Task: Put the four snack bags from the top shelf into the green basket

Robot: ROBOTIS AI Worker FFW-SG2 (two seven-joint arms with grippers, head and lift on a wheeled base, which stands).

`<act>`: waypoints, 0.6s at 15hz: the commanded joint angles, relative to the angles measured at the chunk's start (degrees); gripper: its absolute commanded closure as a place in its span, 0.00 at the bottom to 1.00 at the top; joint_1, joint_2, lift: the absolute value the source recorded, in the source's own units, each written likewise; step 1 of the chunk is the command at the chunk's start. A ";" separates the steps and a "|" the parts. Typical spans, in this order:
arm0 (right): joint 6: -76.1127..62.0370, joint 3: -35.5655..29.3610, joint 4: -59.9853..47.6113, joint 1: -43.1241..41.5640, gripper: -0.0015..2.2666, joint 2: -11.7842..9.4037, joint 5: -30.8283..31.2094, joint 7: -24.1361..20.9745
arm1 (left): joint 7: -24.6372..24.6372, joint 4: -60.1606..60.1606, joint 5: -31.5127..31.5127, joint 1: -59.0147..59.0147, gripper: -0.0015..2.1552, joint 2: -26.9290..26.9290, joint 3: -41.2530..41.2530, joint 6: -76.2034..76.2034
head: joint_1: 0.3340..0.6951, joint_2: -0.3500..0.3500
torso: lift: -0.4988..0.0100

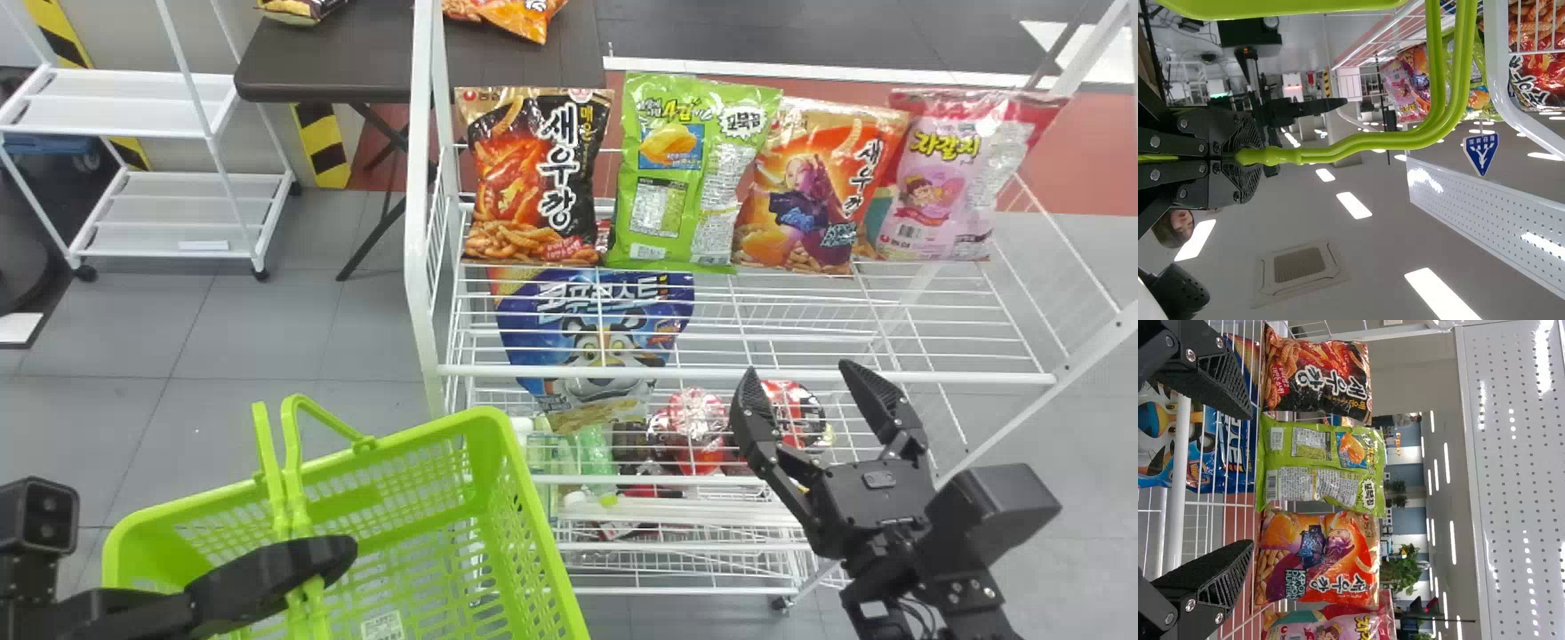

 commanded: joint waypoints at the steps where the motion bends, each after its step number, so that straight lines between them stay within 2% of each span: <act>1: 2.94 1.49 0.32 -2.68 0.07 0.00 0.02 0.02 | -0.66 0.18 0.00 0.00 1.00 -0.01 -0.25 0.60 | 1.00 0.44 | 0.98; 5: 9.79 5.88 4.19 -11.12 0.07 0.09 -0.50 -0.68 | -0.66 0.80 0.00 0.00 1.00 0.08 -0.77 0.60 | 1.00 0.49 | 0.98; 9: 14.01 11.51 12.36 -22.63 0.07 1.85 -0.85 -1.65 | -0.66 2.03 0.00 0.18 1.00 0.17 -0.77 0.60 | 1.00 0.59 | 0.98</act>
